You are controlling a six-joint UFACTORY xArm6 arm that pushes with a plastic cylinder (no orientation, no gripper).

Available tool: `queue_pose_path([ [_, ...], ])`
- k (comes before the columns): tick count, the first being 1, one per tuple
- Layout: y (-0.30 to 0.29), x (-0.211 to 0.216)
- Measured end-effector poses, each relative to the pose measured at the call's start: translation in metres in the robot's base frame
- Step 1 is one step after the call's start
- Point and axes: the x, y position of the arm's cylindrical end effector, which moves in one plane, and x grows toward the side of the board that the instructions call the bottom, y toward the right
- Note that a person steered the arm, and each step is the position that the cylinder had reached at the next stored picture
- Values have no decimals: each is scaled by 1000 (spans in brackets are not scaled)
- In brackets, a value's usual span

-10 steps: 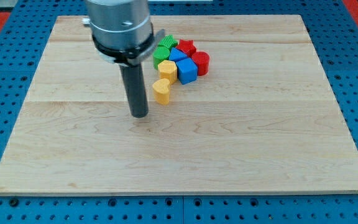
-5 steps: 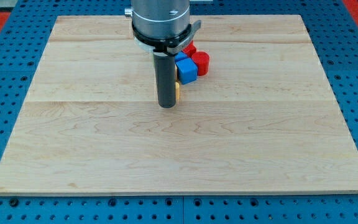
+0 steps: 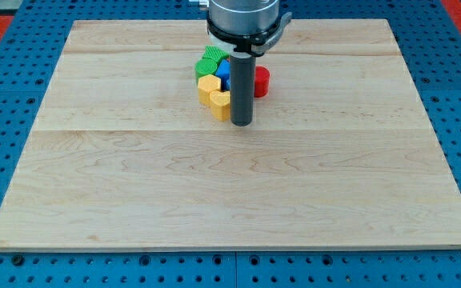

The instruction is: Push yellow heart towards group of blocks

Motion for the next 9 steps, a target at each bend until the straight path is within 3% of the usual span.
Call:
queue_pose_path([
  [2,-42,13],
  [4,-20,6],
  [9,-29,-9],
])
